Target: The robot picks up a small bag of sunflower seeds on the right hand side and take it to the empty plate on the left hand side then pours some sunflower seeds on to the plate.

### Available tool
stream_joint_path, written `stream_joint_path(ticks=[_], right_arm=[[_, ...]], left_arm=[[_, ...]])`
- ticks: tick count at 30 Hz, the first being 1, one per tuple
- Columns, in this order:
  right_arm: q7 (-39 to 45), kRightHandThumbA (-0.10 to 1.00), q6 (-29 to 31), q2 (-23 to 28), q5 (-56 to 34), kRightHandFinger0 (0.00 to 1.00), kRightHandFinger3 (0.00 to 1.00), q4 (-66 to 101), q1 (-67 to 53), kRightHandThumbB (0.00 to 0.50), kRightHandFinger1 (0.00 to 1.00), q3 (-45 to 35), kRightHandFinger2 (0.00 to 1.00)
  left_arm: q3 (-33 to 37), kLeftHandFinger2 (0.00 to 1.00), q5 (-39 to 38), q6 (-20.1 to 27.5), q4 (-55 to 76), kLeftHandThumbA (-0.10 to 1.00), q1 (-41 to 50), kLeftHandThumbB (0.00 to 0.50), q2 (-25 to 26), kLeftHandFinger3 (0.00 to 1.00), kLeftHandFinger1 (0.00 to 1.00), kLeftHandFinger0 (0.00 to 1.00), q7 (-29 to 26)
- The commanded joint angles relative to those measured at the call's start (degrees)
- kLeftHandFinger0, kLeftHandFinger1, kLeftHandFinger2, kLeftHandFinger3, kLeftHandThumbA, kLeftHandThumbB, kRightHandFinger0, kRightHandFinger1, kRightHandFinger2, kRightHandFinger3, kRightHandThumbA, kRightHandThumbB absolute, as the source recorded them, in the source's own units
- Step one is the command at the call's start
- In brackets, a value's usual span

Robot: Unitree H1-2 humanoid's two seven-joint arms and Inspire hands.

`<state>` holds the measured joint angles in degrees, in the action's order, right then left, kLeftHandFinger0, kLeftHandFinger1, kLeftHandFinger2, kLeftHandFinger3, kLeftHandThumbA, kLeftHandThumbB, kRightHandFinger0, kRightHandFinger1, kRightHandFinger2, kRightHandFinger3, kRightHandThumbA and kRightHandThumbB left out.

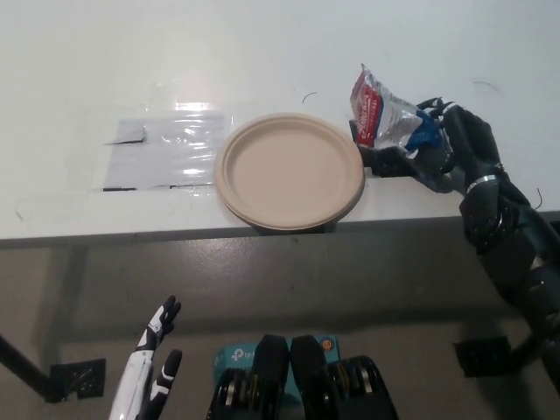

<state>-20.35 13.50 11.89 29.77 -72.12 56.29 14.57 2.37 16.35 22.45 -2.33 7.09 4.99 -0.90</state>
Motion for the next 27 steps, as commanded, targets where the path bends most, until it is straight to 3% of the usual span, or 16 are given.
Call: stream_joint_path(ticks=[1, 4, 5, 8, 20, 27], right_arm=[[-2.89, -0.10, 6.40, -0.62, -2.15, 0.00, 0.71, 0.32, 2.83, 0.125, 0.25, -0.46, 0.67], [-3.52, -0.10, 7.27, -0.96, -2.68, 0.00, 0.68, 0.34, 3.11, 0.107, 0.23, -0.75, 0.67], [-3.08, -0.10, 6.85, -1.00, -3.00, 0.00, 0.74, 1.59, 3.11, 0.103, 0.26, -0.97, 0.73], [-2.19, -0.10, 7.51, -0.93, -3.99, 0.00, 0.81, 2.84, 3.45, 0.100, 0.32, -1.67, 0.75], [-0.97, -0.10, 7.64, 0.43, -4.47, 0.00, 0.80, 5.76, 4.92, 0.129, 0.36, -1.59, 0.74], [-0.32, -0.10, 6.36, 1.21, -3.66, 0.01, 0.83, 7.18, 5.83, 0.153, 0.44, -0.81, 0.82]], left_arm=[[-0.61, 1.00, 0.10, 2.42, 0.38, 1.00, -0.36, 0.039, 0.15, 1.00, 1.00, 1.00, -2.01], [-0.72, 1.00, 0.19, 2.50, 0.34, 1.00, -0.28, 0.039, 0.18, 1.00, 1.00, 1.00, -2.12], [-0.74, 1.00, 0.47, 1.91, 0.59, 1.00, -0.21, 0.042, 0.21, 1.00, 1.00, 1.00, -2.04], [-0.86, 1.00, 0.35, 1.99, 0.36, 1.00, -0.35, 0.048, 0.25, 1.00, 1.00, 1.00, -1.96], [-1.14, 1.00, 0.17, 2.09, -0.14, 1.00, -0.81, 0.063, 0.32, 1.00, 1.00, 1.00, -1.80], [-1.36, 1.00, 0.00, 2.40, -0.64, 1.00, -1.09, 0.081, 0.43, 1.00, 1.00, 1.00, -1.73]])
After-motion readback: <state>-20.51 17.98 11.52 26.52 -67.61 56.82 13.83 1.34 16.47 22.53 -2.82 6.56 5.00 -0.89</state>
